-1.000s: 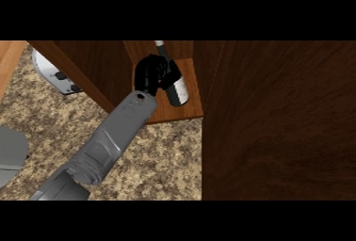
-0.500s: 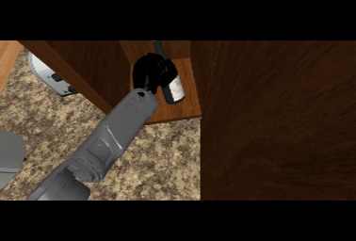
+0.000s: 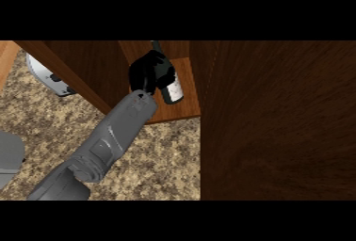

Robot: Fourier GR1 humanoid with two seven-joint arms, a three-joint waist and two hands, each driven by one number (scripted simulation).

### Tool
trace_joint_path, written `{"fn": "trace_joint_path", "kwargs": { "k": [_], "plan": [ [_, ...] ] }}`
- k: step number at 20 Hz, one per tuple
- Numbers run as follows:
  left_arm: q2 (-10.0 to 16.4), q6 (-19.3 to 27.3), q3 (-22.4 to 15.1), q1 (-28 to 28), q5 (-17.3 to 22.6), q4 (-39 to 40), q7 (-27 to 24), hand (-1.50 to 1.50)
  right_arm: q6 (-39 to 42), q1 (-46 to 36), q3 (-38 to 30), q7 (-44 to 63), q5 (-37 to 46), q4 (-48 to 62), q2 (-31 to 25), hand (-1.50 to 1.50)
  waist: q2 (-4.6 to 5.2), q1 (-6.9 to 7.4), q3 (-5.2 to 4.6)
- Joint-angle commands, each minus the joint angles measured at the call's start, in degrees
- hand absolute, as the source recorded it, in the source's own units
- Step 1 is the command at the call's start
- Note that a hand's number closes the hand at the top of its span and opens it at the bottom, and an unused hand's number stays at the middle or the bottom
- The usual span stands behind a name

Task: Pick up the wine, place it into the cabinet and close the cabinet

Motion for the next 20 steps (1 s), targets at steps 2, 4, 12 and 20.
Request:
{"fn": "trace_joint_path", "kwargs": {
  "k": [2,4,12,20],
  "plan": [
    [0.01,0.65,-2.12,1.42,-1.92,1.45,2.80,-1.50,-0.38,0.87,0.34,1.11,-2.38,-2.95,-0.13,-1.50,0.18,-0.10,-0.04],
    [0.01,0.19,-1.69,0.83,-1.65,1.49,3.16,-1.50,-1.91,2.09,0.01,2.40,-3.47,-4.75,-0.07,-1.50,-0.01,0.53,-0.09],
    [0.01,-0.40,2.18,2.96,1.81,-4.35,-2.45,-1.50,-1.78,2.05,1.24,1.43,-2.47,-3.79,0.60,-1.50,-0.02,2.18,-0.19],
    [0.01,0.08,5.45,5.90,6.42,-11.97,-10.58,-1.50,-3.13,-0.14,1.70,3.17,-2.54,-3.93,-0.36,-1.50,-0.22,2.64,-0.21]
  ]
}}
